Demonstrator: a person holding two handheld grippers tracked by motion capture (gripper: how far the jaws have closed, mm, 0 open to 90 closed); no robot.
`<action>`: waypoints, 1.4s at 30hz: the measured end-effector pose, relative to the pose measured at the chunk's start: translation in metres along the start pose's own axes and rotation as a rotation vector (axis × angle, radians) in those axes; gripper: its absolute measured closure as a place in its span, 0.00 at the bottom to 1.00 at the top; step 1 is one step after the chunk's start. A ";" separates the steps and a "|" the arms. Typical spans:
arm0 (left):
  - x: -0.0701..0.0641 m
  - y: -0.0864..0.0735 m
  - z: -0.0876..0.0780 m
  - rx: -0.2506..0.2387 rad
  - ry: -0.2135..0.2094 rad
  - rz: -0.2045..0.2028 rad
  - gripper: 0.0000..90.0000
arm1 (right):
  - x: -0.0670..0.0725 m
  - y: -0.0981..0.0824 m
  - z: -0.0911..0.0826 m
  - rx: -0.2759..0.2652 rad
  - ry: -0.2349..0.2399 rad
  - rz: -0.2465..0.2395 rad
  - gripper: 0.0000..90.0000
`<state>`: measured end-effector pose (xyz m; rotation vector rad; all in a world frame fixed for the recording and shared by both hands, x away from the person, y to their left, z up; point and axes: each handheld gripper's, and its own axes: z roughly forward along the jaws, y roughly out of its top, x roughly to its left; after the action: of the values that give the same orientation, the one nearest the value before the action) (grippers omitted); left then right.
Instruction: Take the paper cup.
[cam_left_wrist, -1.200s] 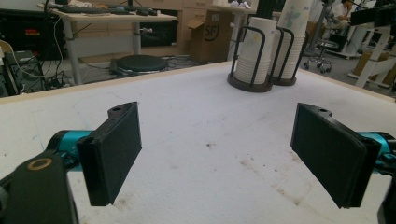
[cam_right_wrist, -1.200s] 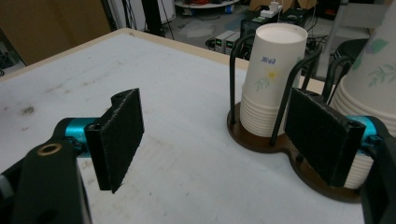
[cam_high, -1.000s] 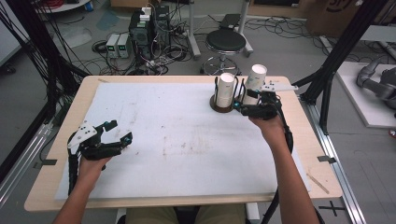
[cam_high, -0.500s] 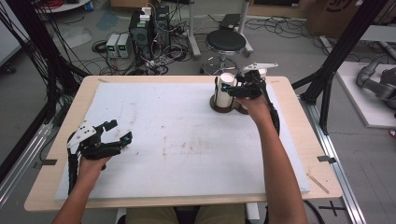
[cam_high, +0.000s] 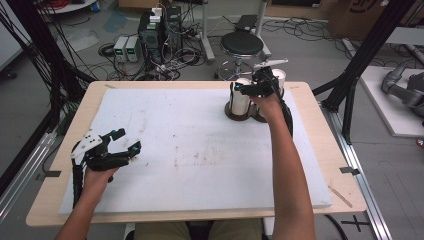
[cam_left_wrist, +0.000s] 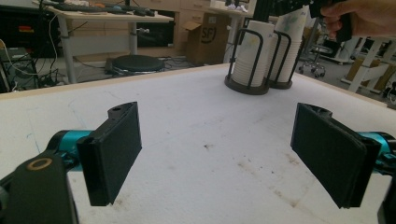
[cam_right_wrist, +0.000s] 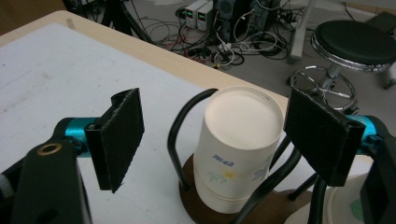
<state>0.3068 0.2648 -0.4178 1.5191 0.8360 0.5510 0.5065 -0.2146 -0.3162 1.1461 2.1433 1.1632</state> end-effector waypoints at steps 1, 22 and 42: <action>0.000 0.000 0.000 0.000 0.000 -0.002 0.18 | -0.001 -0.001 0.002 0.006 -0.003 0.005 0.23; 0.003 -0.001 -0.001 0.005 0.000 -0.009 0.18 | -0.007 -0.009 0.035 0.053 -0.064 0.039 0.29; 0.002 -0.002 0.000 0.010 -0.002 -0.005 0.18 | -0.009 -0.007 0.028 0.030 -0.081 0.061 0.42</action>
<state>0.3077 0.2666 -0.4196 1.5262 0.8417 0.5427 0.5279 -0.2110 -0.3375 1.2583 2.0848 1.0940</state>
